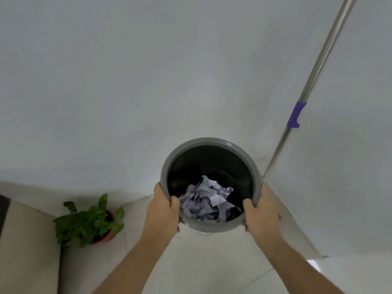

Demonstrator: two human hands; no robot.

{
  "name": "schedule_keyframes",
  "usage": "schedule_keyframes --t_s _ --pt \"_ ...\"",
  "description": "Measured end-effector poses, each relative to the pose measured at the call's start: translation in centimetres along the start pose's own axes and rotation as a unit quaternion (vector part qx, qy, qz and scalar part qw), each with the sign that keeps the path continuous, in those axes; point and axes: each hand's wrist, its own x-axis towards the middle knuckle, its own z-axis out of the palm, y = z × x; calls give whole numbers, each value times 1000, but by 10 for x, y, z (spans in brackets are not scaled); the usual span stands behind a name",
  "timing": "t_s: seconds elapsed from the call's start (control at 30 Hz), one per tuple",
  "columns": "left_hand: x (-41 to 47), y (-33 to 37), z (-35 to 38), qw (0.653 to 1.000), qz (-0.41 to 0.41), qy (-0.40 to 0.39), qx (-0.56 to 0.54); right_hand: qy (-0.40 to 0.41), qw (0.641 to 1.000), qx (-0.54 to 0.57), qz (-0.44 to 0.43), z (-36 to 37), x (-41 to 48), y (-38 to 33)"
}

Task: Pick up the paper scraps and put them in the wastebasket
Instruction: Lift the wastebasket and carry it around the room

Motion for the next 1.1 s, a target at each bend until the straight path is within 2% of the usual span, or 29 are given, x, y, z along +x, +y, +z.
schedule_keyframes --t_s 0.23,0.43,0.67,1.1 --pt "26 -162 106 999 -31 -18 -2 -12 1000 15 23 131 39 162" --pt "52 -258 178 999 -37 -26 2 -23 999 24 25 206 73 254" --pt "76 -310 218 999 -23 -33 5 -9 999 22 32 252 99 305" --pt "87 -353 240 999 -32 -36 23 -37 998 4 44 279 107 333"
